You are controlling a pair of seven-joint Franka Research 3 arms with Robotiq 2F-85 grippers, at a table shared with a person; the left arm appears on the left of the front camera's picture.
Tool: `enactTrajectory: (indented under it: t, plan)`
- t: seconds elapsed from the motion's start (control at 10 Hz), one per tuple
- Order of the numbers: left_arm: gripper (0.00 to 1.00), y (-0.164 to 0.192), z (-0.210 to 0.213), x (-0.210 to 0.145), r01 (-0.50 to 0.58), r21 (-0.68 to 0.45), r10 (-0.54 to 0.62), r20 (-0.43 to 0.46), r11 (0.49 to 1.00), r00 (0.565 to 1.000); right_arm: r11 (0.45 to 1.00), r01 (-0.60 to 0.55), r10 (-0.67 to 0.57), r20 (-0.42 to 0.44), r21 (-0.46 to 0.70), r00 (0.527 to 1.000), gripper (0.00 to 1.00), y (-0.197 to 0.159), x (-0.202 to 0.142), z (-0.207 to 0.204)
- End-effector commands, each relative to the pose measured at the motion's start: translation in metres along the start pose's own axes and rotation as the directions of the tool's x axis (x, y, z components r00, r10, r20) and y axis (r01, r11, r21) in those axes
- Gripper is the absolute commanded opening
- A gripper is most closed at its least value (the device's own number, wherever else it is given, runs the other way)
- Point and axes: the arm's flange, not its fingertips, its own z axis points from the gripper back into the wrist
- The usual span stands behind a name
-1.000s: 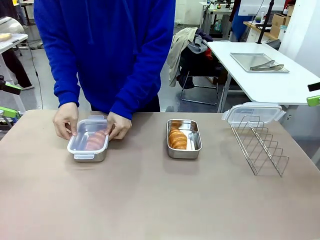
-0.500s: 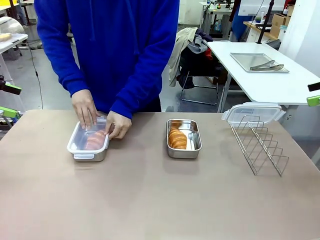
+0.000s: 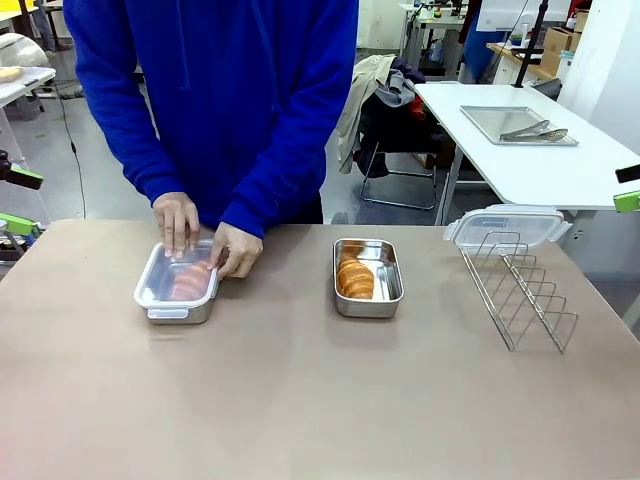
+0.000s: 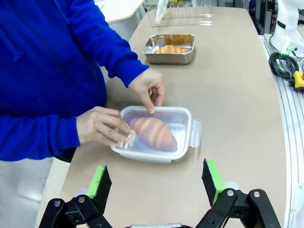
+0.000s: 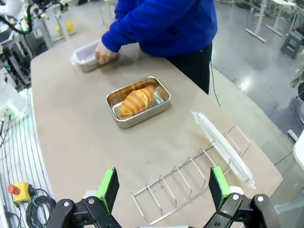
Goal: Place the bread in airtight containers.
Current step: Pick up one Airtight Container lid and hand it to the human.
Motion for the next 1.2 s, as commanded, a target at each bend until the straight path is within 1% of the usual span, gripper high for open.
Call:
enactTrajectory:
  t: [0.0, 0.2, 0.3, 0.5, 0.7, 0.8, 1.0, 1.1]
  plan:
    - [1.0, -0.002, -0.003, 0.0, 0.014, 0.013, -0.015, 0.028, 1.0, 1.0, 0.998, -0.034, 0.028, -0.105, -0.054, 0.994, 1.0, 0.001, 0.007, -0.02]
    - [1.0, -0.002, -0.003, 0.0, 0.014, 0.013, -0.015, 0.028, 1.0, 1.0, 0.98, -0.152, 0.116, -0.245, -0.13, 0.962, 1.0, -0.003, 0.021, -0.061]
    - [1.0, -0.002, -0.003, 0.0, 0.014, 0.013, -0.015, 0.028, 1.0, 1.0, 0.961, -0.238, 0.189, -0.291, -0.143, 0.938, 1.0, -0.006, 0.032, -0.076]
    - [1.0, -0.002, -0.003, 0.0, 0.014, 0.013, -0.015, 0.028, 1.0, 1.0, 0.908, -0.411, 0.339, -0.43, -0.083, 0.837, 1.0, -0.011, 0.046, -0.108]
    - [1.0, -0.002, -0.003, 0.0, 0.014, 0.013, -0.015, 0.028, 1.0, 1.0, 0.86, -0.51, 0.437, -0.504, -0.008, 0.745, 1.0, -0.015, 0.053, -0.137]
    - [1.0, -0.002, -0.003, 0.0, 0.014, 0.013, -0.015, 0.028, 1.0, 1.0, 0.843, -0.537, 0.465, -0.553, 0.036, 0.692, 1.0, -0.019, 0.054, -0.152]
    - [1.0, -0.002, -0.003, 0.0, 0.014, 0.013, -0.015, 0.028, 1.0, 1.0, 0.814, -0.572, 0.501, -0.617, 0.099, 0.607, 1.0, -0.033, 0.061, -0.173]
    - [1.0, -0.002, -0.003, 0.0, 0.014, 0.013, -0.015, 0.028, 1.0, 1.0, 0.807, -0.578, 0.507, -0.641, 0.118, 0.576, 1.0, -0.041, 0.064, -0.182]
